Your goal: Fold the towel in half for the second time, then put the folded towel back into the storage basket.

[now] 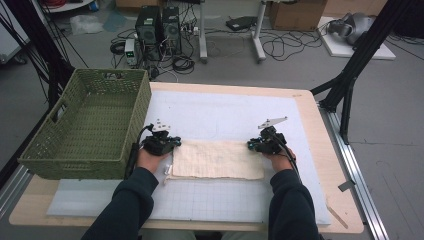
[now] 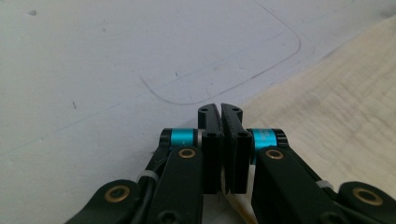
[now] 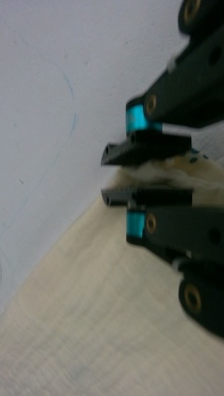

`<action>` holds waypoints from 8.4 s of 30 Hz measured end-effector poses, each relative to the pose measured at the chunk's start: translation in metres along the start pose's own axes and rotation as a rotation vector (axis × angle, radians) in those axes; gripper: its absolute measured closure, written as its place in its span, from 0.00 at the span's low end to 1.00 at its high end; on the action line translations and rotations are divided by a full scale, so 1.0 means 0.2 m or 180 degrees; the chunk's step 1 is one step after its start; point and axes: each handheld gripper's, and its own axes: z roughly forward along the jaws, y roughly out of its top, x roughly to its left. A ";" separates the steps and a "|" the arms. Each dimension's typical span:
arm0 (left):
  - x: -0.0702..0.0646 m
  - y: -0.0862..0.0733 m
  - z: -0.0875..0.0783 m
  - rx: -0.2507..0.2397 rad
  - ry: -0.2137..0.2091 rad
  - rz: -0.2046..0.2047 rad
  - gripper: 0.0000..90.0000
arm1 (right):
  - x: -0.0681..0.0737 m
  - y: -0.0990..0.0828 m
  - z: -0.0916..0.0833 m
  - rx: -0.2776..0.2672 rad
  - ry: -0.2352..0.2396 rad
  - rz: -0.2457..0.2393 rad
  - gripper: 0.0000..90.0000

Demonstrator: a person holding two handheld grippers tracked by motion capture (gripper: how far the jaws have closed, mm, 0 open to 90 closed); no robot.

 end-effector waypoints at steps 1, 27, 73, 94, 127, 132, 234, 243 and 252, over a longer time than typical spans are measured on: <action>0.00 0.00 0.00 -0.0030 0.0002 -0.0008 0.96 | 0.01 0.00 -0.01 0.0007 -0.0054 -0.0091 0.96; -0.12 -0.06 -0.27 -0.0542 -0.0208 0.0246 0.96 | 0.25 -0.15 -0.26 -0.0919 -0.0424 -0.0840 0.97; -0.25 -0.17 -0.21 -0.0004 -0.0320 0.0101 0.69 | 0.35 -0.34 -0.36 -0.0919 -0.0075 -0.0315 0.55; -0.27 -0.19 -0.22 0.0035 -0.0239 0.0221 0.72 | 0.42 -0.30 -0.19 -0.0381 -0.0311 -0.0087 0.71; -0.27 -0.15 -0.22 -0.0134 -0.0244 0.0335 0.74 | 0.34 -0.28 -0.24 -0.0708 -0.0287 0.0107 0.69; -0.29 -0.17 -0.19 0.0089 -0.0197 0.0450 0.78 | 0.34 -0.29 -0.19 -0.0483 -0.0306 0.0057 0.68; -0.18 -0.17 -0.35 -0.0184 -0.0129 -0.0179 0.46 | 0.25 -0.39 -0.51 -0.1114 -0.0587 0.0127 0.13; -0.24 -0.21 -0.29 0.0163 -0.0028 -0.0003 0.45 | 0.26 -0.38 -0.51 -0.1106 -0.0557 0.0128 0.13; -0.26 -0.23 -0.29 0.0268 0.0012 0.0098 0.46 | 0.27 -0.38 -0.49 -0.1015 -0.0505 0.0123 0.14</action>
